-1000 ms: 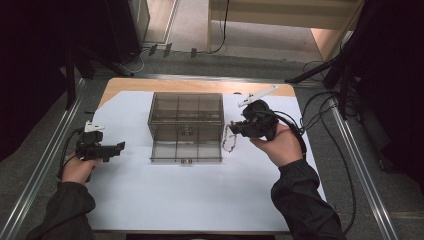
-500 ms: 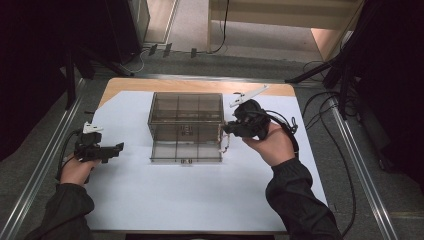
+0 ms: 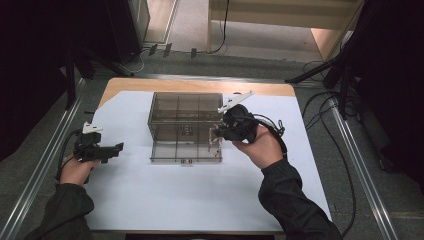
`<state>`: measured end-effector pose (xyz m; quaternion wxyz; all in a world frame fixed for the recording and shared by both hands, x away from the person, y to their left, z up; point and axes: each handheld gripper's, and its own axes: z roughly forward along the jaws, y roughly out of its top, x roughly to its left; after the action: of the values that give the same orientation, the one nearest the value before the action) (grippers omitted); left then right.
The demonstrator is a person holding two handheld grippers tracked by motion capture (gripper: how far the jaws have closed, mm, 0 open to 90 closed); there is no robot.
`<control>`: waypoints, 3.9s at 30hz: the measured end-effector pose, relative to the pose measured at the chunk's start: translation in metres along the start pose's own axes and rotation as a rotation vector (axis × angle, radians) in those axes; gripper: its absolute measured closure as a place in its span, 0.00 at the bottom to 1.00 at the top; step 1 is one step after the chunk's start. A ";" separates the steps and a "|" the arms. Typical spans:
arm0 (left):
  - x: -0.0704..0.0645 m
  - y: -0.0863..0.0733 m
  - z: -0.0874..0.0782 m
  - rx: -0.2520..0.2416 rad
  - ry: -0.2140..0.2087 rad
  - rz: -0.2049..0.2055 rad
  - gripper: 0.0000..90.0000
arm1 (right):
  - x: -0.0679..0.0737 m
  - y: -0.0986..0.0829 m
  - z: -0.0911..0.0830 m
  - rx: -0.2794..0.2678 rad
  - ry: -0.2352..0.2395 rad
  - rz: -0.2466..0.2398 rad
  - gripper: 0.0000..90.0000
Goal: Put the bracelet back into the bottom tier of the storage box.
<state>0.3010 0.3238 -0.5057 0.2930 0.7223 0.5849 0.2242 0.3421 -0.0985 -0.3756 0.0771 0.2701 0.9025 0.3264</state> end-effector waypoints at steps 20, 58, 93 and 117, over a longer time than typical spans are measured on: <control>0.000 0.000 0.000 0.005 -0.002 0.002 0.16 | -0.001 -0.008 0.029 0.039 0.010 0.003 0.96; 0.000 0.000 0.000 0.006 -0.004 0.003 0.16 | -0.007 -0.021 0.072 0.103 0.046 0.045 0.96; 0.000 0.000 -0.001 0.006 -0.003 0.001 0.16 | -0.019 -0.037 0.106 0.205 0.061 0.094 0.95; 0.001 0.000 -0.001 0.006 -0.001 0.000 0.16 | -0.021 -0.043 0.121 0.247 0.061 0.098 0.95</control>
<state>0.3003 0.3245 -0.5053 0.2913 0.7233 0.5853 0.2223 0.3793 -0.0707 -0.4972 -0.0002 0.3111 0.9235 0.2245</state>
